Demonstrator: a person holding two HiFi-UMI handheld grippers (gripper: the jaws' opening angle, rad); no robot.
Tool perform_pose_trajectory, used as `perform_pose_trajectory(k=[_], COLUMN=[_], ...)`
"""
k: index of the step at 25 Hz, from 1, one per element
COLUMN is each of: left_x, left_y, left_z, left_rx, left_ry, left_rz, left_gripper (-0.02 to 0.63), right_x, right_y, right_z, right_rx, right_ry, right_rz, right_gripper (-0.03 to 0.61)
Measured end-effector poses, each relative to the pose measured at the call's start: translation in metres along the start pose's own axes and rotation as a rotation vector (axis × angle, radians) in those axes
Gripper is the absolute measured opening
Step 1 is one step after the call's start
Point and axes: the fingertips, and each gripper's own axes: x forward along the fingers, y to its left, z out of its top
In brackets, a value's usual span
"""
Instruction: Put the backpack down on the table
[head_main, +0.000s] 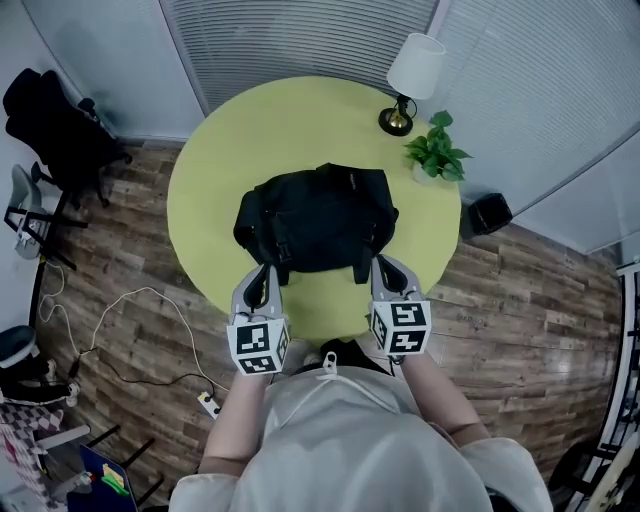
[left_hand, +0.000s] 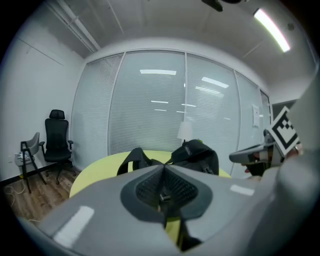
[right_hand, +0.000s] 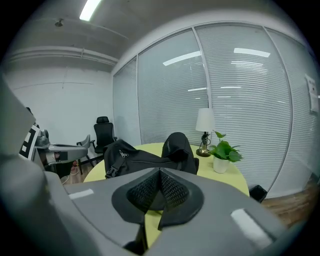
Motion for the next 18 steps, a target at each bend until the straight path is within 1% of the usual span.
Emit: perform_pose_trajectory(k=[4, 8, 11, 14, 18], left_x=[-0.017, -0.028, -0.035, -0.041, -0.038], left_y=[-0.014, -0.030, -0.038, -0.045, -0.047], left_z=[0.031, 0.069, 0.091, 0.102, 0.106], left_rx=[0.013, 0.033, 0.063, 0.089, 0.095], left_ry=[-0.082, -0.173, -0.230, -0.255, -0.253], left_rz=[-0.027, -0.048, -0.059, -0.076, -0.085], left_gripper=[0.006, 0.006, 0.006, 0.008, 0.006], right_x=[-0.017, -0.031, -0.040, -0.049, -0.051], right_y=[0.021, 0.043, 0.058, 0.066, 0.067], right_z=[0.024, 0.055, 0.076, 0.092, 0.103], right_rx=[-0.019, -0.072, -0.093, -0.106, -0.122], right_ry=[-0.085, -0.178, -0.233, -0.276, -0.309], right_rz=[0.030, 0.070, 0.110, 0.133, 0.139], right_gripper=[0.000, 0.000, 0.000, -0.002, -0.002])
